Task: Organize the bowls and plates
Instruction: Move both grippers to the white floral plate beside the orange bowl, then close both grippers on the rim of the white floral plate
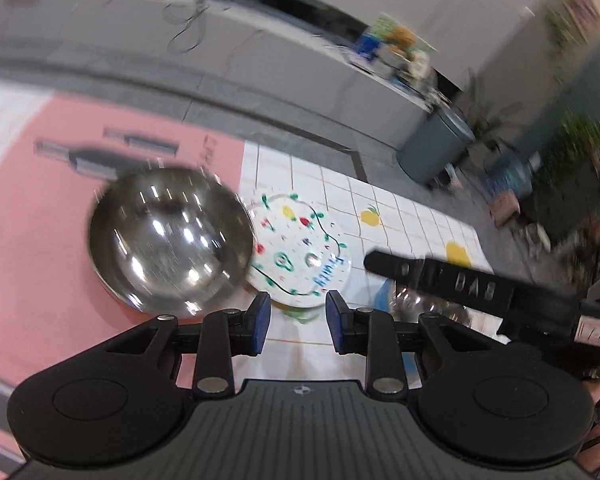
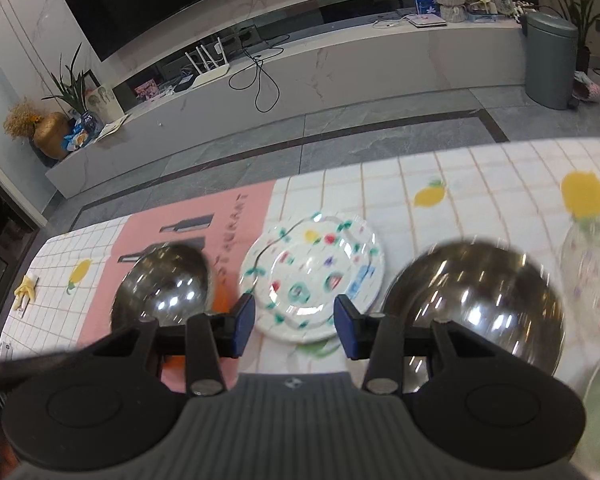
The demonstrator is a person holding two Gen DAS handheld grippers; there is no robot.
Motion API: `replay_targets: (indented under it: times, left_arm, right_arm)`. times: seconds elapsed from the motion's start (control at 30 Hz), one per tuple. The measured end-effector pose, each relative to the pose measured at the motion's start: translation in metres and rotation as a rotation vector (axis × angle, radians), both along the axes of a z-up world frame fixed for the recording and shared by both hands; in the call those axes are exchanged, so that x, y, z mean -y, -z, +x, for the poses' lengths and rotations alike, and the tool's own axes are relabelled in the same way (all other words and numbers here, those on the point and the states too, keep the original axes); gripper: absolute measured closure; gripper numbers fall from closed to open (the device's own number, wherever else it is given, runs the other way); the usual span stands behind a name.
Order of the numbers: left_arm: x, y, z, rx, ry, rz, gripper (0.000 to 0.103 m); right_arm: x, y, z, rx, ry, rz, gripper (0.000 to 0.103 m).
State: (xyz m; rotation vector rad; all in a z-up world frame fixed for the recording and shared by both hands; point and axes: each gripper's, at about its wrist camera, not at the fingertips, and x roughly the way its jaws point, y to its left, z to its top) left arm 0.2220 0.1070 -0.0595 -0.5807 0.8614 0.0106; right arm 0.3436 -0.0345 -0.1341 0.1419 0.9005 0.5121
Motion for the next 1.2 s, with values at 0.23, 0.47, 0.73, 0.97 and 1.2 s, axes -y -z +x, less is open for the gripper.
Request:
replay_targets:
  times: [0.23,0.47,0.73,0.97,1.2]
  left_arm:
    - [0.015,0.043,0.017,-0.072,-0.214,-0.059,0.069]
    - [0.016,0.064,0.037,-0.092,-0.386,-0.051,0.070]
    - [0.024,0.083,0.051,-0.093,-0.519,-0.010,0.070]
    - [0.027,0.085,0.056,-0.075,-0.571,0.054,0.071]
    - [0.032,0.088,0.055,-0.047,-0.585,0.073,0.083]
  right_arm:
    - [0.001,0.019,0.056,-0.038,-0.079,-0.060,0.060]
    - [-0.002,0.050,0.107,-0.137,-0.136,-0.093,0.061]
    - [-0.010,0.067,0.146,-0.224,-0.202,-0.115,0.062]
    - [-0.017,0.081,0.169,-0.274,-0.228,-0.103,0.069]
    - [-0.014,0.082,0.170,-0.300,-0.247,-0.060,0.079]
